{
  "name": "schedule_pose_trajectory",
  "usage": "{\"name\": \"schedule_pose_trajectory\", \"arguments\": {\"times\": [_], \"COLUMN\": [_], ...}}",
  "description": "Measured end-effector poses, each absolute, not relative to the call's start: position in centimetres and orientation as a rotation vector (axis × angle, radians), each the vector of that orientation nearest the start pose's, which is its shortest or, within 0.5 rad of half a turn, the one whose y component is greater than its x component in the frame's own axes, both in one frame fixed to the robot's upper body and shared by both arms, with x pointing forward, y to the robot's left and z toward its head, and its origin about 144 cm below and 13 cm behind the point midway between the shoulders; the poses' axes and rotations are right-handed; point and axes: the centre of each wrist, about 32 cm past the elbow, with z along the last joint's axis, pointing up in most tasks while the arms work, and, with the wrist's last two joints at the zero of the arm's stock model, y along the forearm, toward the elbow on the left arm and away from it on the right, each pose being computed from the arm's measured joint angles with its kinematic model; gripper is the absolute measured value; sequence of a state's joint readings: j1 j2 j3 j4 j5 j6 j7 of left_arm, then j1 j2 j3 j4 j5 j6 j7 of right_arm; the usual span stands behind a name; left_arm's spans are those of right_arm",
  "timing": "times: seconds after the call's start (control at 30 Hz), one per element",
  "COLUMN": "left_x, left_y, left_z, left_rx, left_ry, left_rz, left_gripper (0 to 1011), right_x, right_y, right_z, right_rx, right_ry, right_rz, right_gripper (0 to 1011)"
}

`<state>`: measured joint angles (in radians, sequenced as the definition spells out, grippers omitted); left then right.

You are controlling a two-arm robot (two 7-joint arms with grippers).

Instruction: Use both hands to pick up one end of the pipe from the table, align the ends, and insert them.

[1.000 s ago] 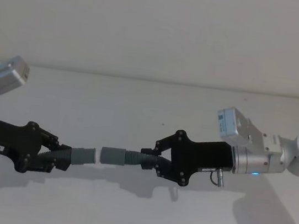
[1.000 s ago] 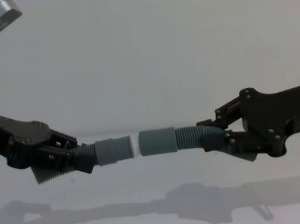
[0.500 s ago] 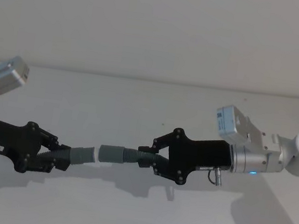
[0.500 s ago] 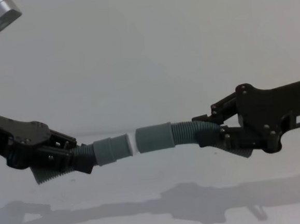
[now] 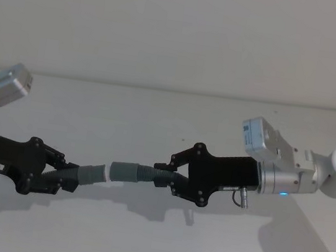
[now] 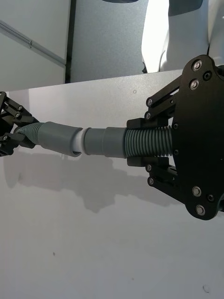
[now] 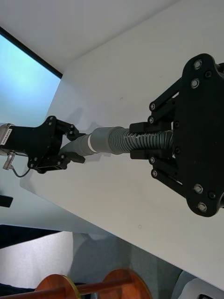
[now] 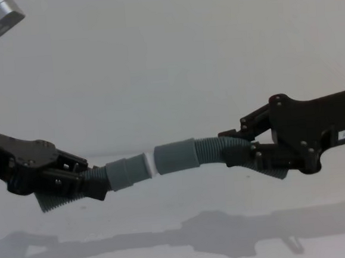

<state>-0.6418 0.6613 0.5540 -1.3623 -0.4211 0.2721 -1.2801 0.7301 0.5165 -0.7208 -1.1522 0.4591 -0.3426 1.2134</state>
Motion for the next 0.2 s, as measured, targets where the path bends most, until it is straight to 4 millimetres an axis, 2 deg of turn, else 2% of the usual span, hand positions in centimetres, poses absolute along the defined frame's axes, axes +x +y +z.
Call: {"name": "schedule_pose_trajectory", "arguments": {"times": [0.2], "left_x": [58.33], "left_y": [31.98], "left_z": [128.84], "left_rx": [0.429], "left_ry": [0.035], "left_rz": [0.084], "left_gripper": [301], "right_x": [60.91], "right_y": [-26.67], "right_z": [124.41], "right_rx": [-0.21], "right_ry": [-0.407], "right_rz": [0.036], "right_gripper": [178]}}
